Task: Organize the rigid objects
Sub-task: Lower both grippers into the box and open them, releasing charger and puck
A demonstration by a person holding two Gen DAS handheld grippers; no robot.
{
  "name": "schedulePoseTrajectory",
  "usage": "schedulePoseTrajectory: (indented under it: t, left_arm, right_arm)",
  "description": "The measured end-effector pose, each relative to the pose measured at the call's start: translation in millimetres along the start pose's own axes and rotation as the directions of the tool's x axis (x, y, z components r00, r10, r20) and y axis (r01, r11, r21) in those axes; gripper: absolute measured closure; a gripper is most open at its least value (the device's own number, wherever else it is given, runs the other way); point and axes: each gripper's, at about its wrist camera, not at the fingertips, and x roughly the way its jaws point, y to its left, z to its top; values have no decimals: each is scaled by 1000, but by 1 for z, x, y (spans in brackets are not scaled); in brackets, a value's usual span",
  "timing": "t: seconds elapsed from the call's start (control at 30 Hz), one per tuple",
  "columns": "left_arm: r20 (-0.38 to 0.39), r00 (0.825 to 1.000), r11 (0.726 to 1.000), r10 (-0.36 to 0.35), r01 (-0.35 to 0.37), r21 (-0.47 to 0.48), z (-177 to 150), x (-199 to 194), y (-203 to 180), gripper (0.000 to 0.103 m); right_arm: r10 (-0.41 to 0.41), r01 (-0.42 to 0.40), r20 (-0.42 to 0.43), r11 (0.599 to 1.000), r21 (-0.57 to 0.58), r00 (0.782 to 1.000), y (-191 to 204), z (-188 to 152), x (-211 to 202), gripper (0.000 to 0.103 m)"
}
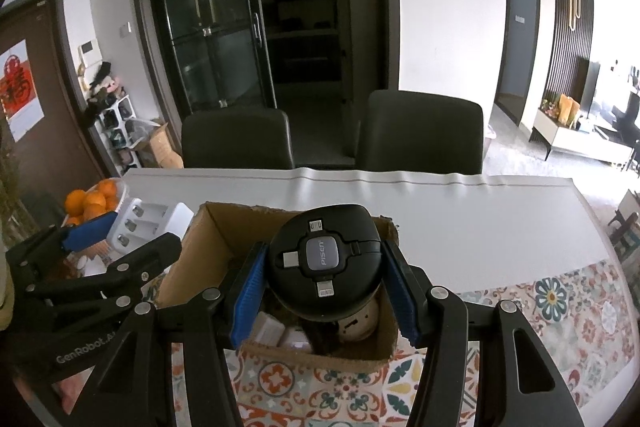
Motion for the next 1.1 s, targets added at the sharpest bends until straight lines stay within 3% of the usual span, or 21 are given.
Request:
schedulePoseTrajectory:
  t: [0.57, 0.9, 1.1]
  left_arm:
    - [-150, 989, 1000, 11, -9, 17, 6, 62, 6, 27]
    - [-250, 968, 1000, -17, 21, 11, 2, 91, 10, 27]
    - [-267, 964, 999, 12, 0, 44, 6, 95, 6, 27]
  right_arm:
    - [4, -3, -149, 1000, 5, 989, -8, 2, 62, 46]
    - [22, -21, -251, 1000, 6, 968, -12, -1, 93, 46]
    - [39, -34, -309, 999, 21, 950, -17, -2, 109, 46]
